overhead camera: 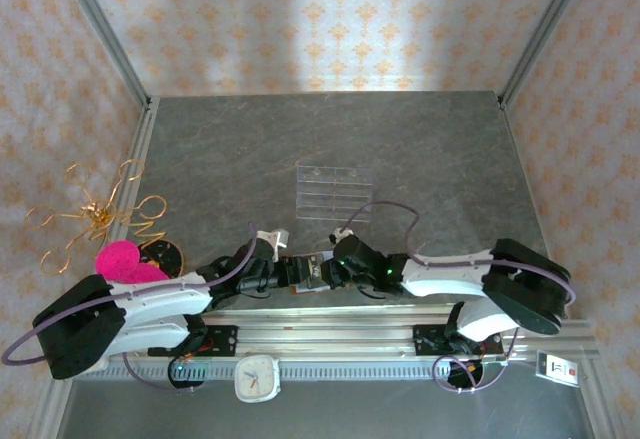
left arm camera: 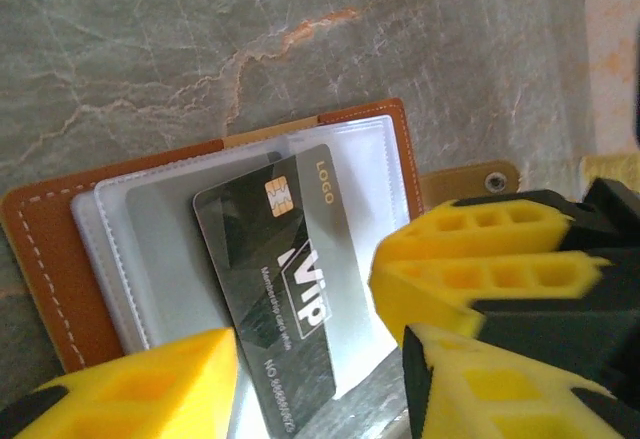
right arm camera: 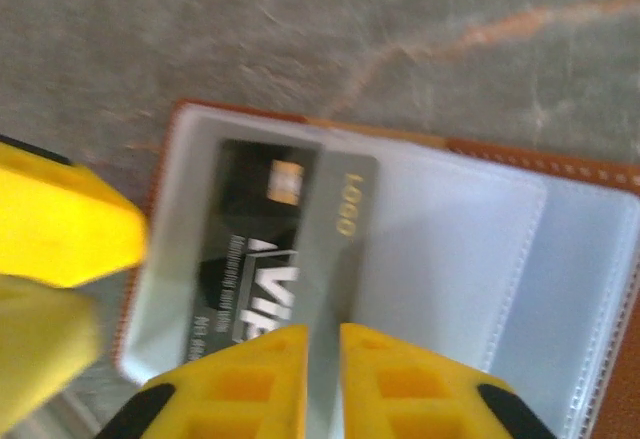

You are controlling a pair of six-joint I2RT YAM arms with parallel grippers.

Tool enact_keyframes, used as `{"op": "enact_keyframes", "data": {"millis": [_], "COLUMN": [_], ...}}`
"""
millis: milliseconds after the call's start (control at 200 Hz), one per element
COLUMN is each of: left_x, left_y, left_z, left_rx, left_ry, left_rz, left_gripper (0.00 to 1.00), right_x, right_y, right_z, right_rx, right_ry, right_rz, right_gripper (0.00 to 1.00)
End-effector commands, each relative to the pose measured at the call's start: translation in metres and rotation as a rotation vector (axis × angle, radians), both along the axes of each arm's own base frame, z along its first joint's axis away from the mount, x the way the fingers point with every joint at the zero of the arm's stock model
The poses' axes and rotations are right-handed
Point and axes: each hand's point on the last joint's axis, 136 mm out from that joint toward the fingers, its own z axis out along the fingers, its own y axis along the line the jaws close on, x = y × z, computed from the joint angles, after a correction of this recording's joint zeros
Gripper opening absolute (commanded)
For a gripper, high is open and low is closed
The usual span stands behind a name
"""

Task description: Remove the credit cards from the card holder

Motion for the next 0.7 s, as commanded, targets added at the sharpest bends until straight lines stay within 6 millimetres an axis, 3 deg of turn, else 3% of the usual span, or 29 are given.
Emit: {"op": "enact_keyframes", "data": {"millis": [0,185,380,696], "left_x": [0.004,0.008,0.014,0.017], "left_y": [0.003,0.0,-0.001,-0.006], "left_z": [-0.007,-0.008,-0.004,-0.014], "left_rx": [0.032,0.041,0.053,0.066], "left_ry": [-0.005,-0.003,-0.02,-0.008], "left_rz": [0.014,0.014,0.026,0.02], "left_gripper": [0.52,0.53,0.38,0.36], "right_x": [-0.001,-0.006,-0.007,-0.007], "right_y": [0.0,-0.007,-0.01,-0.01], "right_z": [-0.013,-0.031,-0.031,-0.031], "right_rx": [-0.008,-0.011,-0.014,-0.01], "right_ry": [0.023,0.065,0.064,0.065], "right_rz": [-0.015,-0.047,-0.055,-0.051], "right_gripper": [0.1,0.05,0.04,0.03]}}
